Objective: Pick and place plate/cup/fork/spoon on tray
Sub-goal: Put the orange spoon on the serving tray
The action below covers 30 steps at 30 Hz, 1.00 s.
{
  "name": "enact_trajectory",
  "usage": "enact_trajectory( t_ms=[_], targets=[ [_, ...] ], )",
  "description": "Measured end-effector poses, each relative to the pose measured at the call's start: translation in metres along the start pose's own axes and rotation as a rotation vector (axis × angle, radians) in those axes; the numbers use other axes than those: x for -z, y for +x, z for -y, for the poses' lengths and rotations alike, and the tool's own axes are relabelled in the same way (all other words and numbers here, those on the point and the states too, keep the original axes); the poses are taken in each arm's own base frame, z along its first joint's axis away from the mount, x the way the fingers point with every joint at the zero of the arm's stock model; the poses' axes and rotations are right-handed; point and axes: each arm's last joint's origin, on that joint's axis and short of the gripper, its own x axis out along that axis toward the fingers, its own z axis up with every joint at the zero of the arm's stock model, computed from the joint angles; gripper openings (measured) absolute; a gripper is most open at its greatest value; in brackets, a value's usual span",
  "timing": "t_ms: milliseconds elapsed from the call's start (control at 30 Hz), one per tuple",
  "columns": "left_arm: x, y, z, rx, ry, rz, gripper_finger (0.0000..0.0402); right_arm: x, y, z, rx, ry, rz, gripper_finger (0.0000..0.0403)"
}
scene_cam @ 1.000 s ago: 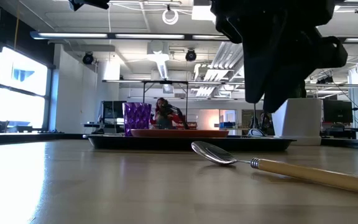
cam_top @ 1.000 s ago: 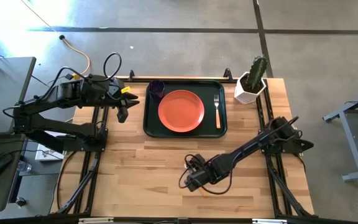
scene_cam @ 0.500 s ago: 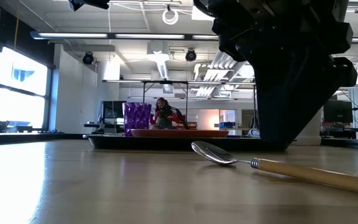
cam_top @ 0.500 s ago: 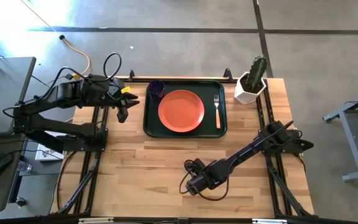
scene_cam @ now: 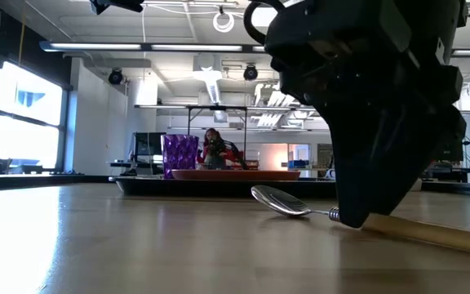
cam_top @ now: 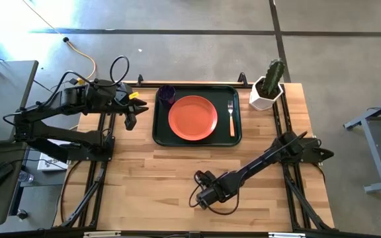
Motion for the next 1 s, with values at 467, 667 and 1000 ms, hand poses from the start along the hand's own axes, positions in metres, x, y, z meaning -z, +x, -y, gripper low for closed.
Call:
enact_trajectory(
  t_ms=[467,667,1000],
  targets=[
    [0.0,0.0,0.0,0.0,0.001,0.0,0.0094,-0.004,0.005,0.005,0.061,0.098,0.035,0.0078],
    [0.0,0.0,0.0,0.0,0.001,0.0,0.0094,-0.007,0.005,0.009,0.096,0.144,0.017,0.0047],
    [0.001,0.0,0.0,-0.001,0.003,-0.006,0.0094,-0.007,0.006,0.01,0.097,0.152,0.016,0.0038]
  ],
)
